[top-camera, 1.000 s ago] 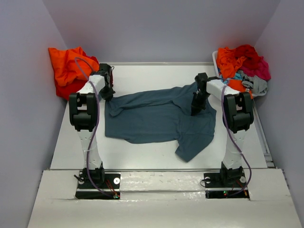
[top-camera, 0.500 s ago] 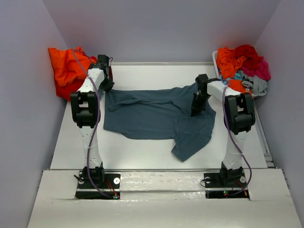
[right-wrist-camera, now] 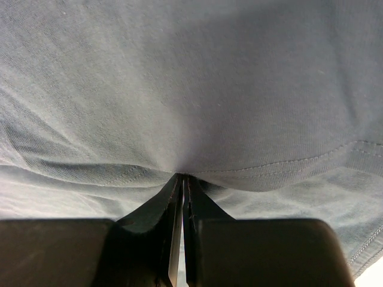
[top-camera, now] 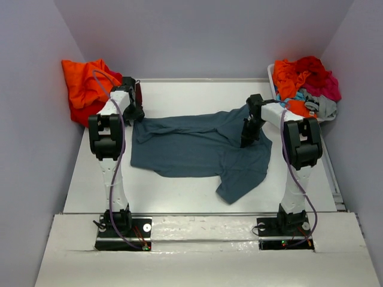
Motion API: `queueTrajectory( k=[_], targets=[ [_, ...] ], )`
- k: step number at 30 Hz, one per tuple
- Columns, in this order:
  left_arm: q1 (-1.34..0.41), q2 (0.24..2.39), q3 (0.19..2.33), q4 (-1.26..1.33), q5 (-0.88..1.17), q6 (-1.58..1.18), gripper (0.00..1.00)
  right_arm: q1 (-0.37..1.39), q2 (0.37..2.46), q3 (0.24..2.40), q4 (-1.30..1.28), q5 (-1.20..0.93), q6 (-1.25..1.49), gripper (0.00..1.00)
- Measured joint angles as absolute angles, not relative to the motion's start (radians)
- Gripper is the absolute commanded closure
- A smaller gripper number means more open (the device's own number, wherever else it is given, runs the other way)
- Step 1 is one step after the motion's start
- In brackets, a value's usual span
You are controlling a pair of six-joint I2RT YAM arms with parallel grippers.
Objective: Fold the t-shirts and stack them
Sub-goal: Fold the tshirt
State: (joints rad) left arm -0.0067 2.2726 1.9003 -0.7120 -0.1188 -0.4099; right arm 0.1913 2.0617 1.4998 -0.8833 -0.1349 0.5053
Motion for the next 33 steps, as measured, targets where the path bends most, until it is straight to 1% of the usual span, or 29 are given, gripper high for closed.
queueTrajectory(
  k=[3,7,9,12,20,33],
  targets=[
    [-0.002,2.268,1.862,-0.692,-0.110,-0.401,0.20,0.191,2.073,1.518,-0.896,-0.135,0.505,0.87],
    [0.001,2.243,1.853,-0.679,-0.089,-0.394,0.19,0.191,2.082,1.535,-0.914,-0.131,0.500,0.83],
    [0.001,2.230,1.853,-0.677,-0.083,-0.393,0.19,0.192,2.090,1.552,-0.926,-0.130,0.495,0.74],
    [0.000,2.214,1.853,-0.677,-0.083,-0.394,0.19,0.192,2.090,1.560,-0.930,-0.124,0.489,0.67],
    [-0.052,2.156,1.853,-0.680,-0.103,-0.393,0.19,0.191,2.093,1.611,-0.943,-0.101,0.474,0.64],
    [-0.258,2.131,1.853,-0.731,-0.130,-0.375,0.19,0.191,2.254,1.957,-0.981,-0.119,0.465,0.64]
  ],
)
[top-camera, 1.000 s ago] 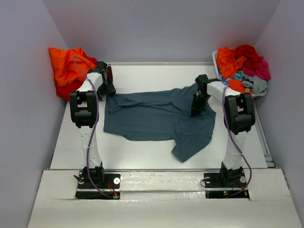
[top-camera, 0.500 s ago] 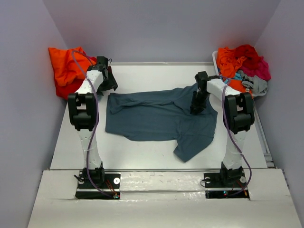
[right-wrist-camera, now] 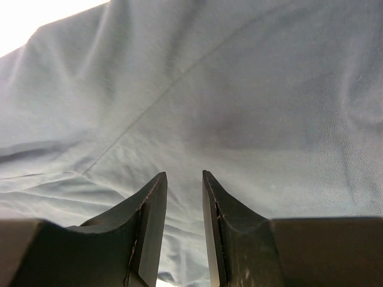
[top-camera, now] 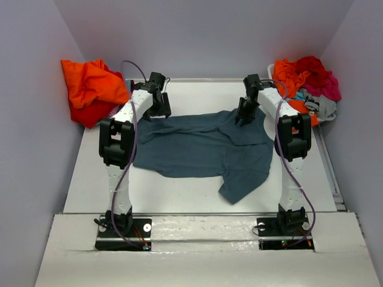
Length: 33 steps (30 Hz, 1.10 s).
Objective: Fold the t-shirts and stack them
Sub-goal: Fold the tshirt
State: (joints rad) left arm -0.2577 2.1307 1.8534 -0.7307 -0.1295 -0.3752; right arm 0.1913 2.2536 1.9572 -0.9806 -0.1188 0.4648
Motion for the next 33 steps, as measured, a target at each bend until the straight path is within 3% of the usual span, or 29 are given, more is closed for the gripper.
queueTrajectory(
  k=[17,33],
  targets=[
    [-0.261,2.131,1.847,-0.778,-0.135,-0.370,0.19,0.191,2.324,1.984,-0.959,-0.158,0.464,0.65],
    [-0.261,2.160,1.728,-0.761,-0.095,-0.369,0.19,0.189,2.445,2.181,-0.970,-0.154,0.462,0.64]
  ],
)
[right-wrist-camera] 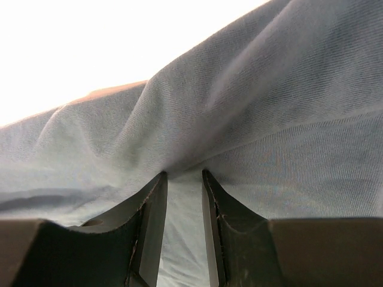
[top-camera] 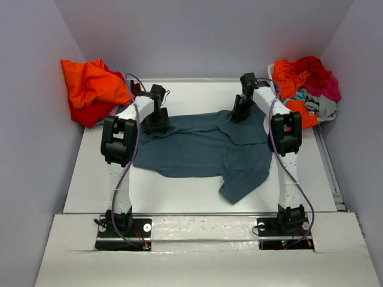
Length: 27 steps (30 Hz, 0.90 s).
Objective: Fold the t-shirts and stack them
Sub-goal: Fold the tshirt
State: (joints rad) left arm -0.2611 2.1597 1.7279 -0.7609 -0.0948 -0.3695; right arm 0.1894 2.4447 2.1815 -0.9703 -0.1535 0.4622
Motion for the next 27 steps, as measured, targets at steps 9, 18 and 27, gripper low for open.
queueTrajectory(
  k=[9,18,27],
  targets=[
    [-0.238,2.226,1.797,-0.778,-0.072,-0.376,0.19,0.161,2.448,2.185,-0.984,-0.153,0.460,0.64],
    [-0.187,2.251,1.837,-0.779,-0.060,-0.395,0.19,0.057,2.448,2.185,-0.991,-0.149,0.461,0.64],
    [-0.175,2.259,1.852,-0.780,-0.062,-0.398,0.19,0.034,2.449,2.191,-1.005,-0.153,0.451,0.64]
  ],
)
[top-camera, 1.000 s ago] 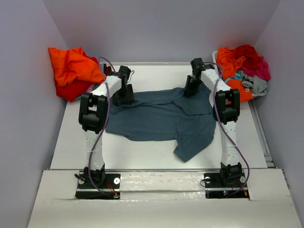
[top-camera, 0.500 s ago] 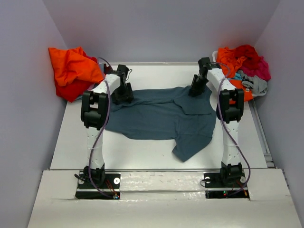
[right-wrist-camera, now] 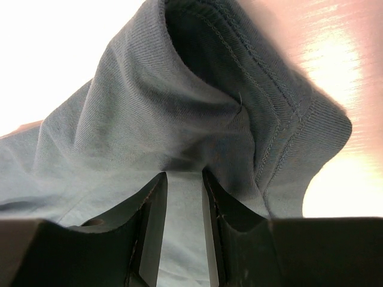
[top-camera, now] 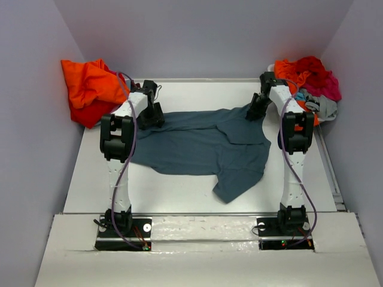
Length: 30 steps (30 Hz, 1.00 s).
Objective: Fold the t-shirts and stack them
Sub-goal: Fold the tshirt
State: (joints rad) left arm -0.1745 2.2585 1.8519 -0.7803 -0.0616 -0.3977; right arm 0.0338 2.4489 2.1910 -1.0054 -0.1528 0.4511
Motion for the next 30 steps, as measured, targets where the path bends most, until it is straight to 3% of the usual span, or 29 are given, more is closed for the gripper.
queueTrajectory(
  k=[19,30],
  targets=[
    [-0.208,2.259,1.959,-0.791,-0.093,-0.374,0.19,0.057,2.378,2.161,-1.027,-0.164,0.437,0.64],
    [-0.262,2.259,1.961,-0.805,-0.086,-0.369,0.19,0.170,2.325,2.140,-1.060,-0.191,0.429,0.64]
  ],
)
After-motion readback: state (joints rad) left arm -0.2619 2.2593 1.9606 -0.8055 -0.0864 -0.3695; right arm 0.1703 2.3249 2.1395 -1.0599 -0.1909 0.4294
